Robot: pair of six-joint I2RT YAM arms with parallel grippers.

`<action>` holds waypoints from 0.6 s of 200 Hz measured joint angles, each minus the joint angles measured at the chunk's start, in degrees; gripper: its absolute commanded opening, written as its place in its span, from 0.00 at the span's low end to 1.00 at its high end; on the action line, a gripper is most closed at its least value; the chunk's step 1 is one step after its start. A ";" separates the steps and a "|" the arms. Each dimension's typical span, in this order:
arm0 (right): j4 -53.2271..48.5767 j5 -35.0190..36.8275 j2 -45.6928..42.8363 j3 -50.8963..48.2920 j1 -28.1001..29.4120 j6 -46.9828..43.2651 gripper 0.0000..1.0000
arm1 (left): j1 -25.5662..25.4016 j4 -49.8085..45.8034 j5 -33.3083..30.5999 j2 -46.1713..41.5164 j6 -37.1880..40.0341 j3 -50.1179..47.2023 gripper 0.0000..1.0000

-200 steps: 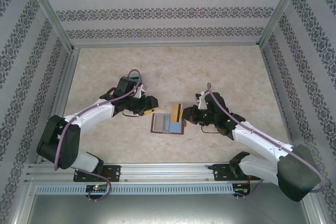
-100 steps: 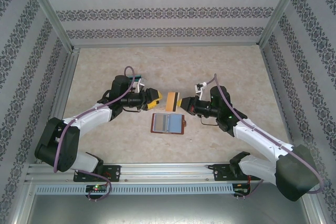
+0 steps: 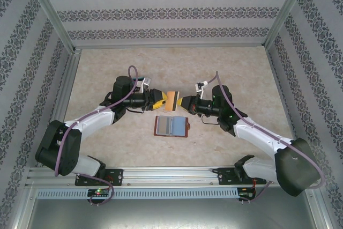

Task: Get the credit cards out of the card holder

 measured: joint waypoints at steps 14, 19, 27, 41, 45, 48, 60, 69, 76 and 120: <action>0.46 -0.24 0.66 0.24 0.02 0.02 0.00 | -0.26 0.04 0.31 0.00 0.00 0.00 0.35; 0.70 -0.35 0.83 0.24 0.02 0.07 0.00 | -0.28 0.09 0.35 0.00 0.00 0.00 0.35; 1.01 -0.44 1.03 0.28 0.02 0.15 0.00 | -0.31 0.22 0.42 0.00 0.00 0.00 0.32; 1.29 -0.48 1.25 0.31 0.02 0.17 0.00 | -0.31 0.39 0.50 0.00 -0.26 0.02 0.22; 1.31 -0.52 1.29 0.31 0.02 0.17 0.00 | -0.31 0.42 0.50 0.00 -0.09 0.02 0.21; 1.42 -0.57 1.36 0.31 0.02 0.17 0.00 | -0.31 0.42 0.50 0.00 -0.20 0.02 0.20; 1.53 -0.66 1.66 0.42 0.02 0.17 0.00 | -0.31 0.42 0.50 -0.02 -0.31 0.02 0.13; 1.64 -0.76 1.95 0.42 0.02 0.15 0.00 | -0.31 0.42 0.48 -0.02 -0.17 0.02 0.11; 1.57 -0.81 2.16 0.42 0.02 0.15 0.00 | -0.31 0.42 0.48 -0.11 -0.13 0.02 0.09; 0.31 -0.83 2.82 0.42 0.00 -0.17 0.72 | -0.52 -3.41 0.24 -2.27 2.60 1.33 0.00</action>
